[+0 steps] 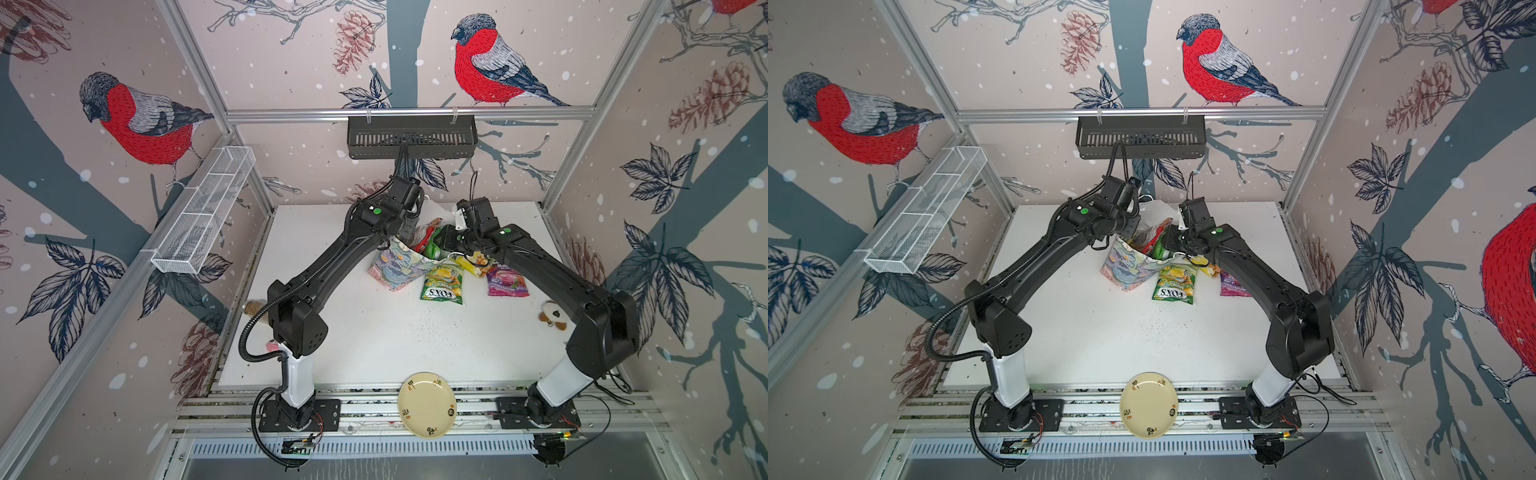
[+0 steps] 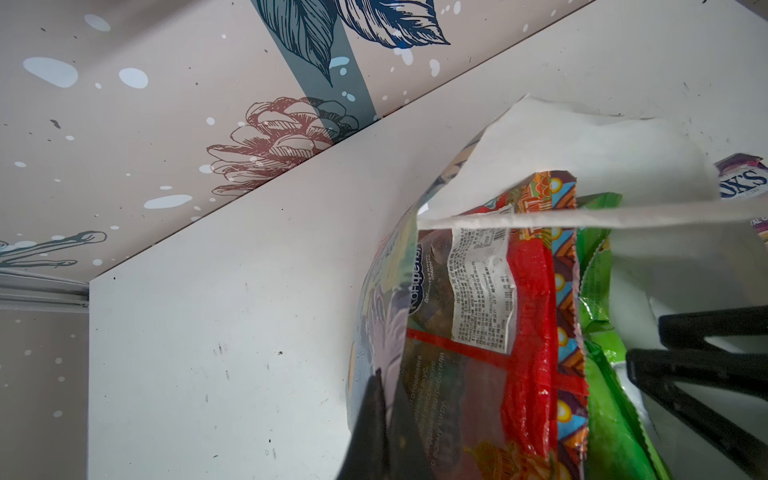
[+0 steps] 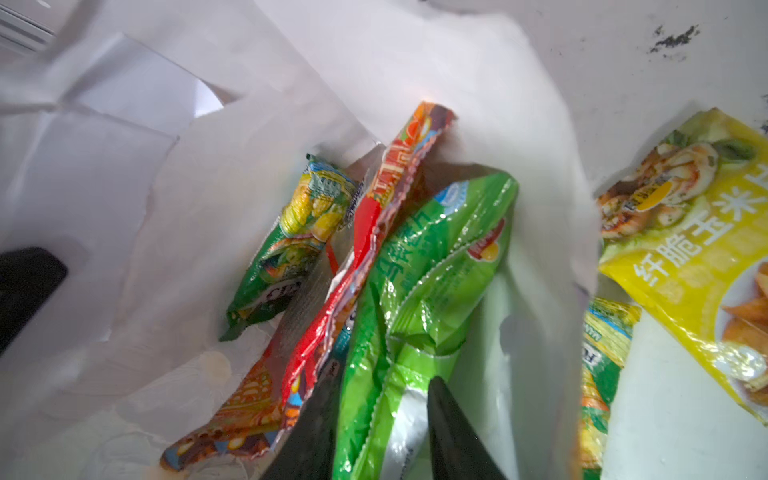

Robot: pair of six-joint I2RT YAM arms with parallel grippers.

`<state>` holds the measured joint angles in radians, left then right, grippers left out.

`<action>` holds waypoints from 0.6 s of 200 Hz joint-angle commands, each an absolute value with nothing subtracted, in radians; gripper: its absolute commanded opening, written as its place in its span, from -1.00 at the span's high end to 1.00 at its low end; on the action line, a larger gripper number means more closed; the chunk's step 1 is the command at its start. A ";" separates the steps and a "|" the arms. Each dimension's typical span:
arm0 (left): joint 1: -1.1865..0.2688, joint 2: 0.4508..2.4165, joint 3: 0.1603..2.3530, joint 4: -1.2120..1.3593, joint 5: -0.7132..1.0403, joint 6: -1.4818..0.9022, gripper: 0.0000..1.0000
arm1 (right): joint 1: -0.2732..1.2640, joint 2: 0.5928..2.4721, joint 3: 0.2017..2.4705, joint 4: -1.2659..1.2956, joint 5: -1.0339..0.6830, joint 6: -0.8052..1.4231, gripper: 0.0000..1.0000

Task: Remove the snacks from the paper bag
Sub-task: 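Lower the right gripper into the bag toward the red candy packet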

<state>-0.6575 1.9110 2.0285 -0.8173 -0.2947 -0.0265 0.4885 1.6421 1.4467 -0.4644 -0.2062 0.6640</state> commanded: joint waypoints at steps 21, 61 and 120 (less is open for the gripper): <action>-0.660 1.911 2.028 -0.784 -0.272 -0.026 1.00 | 0.492 1.653 1.475 -0.377 -0.229 0.680 0.23; -0.659 1.911 2.028 -0.777 -0.270 -0.012 1.00 | 0.505 1.685 1.500 -0.374 -0.241 0.674 0.24; -0.659 1.911 2.026 -0.774 -0.270 -0.015 1.00 | 0.516 1.757 1.571 -0.433 -0.228 0.660 0.28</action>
<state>-0.6575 1.9129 2.0274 -0.8207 -0.2882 -0.0181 0.5137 1.7336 1.5429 -0.4084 -0.2367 0.6758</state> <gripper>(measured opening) 0.053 0.361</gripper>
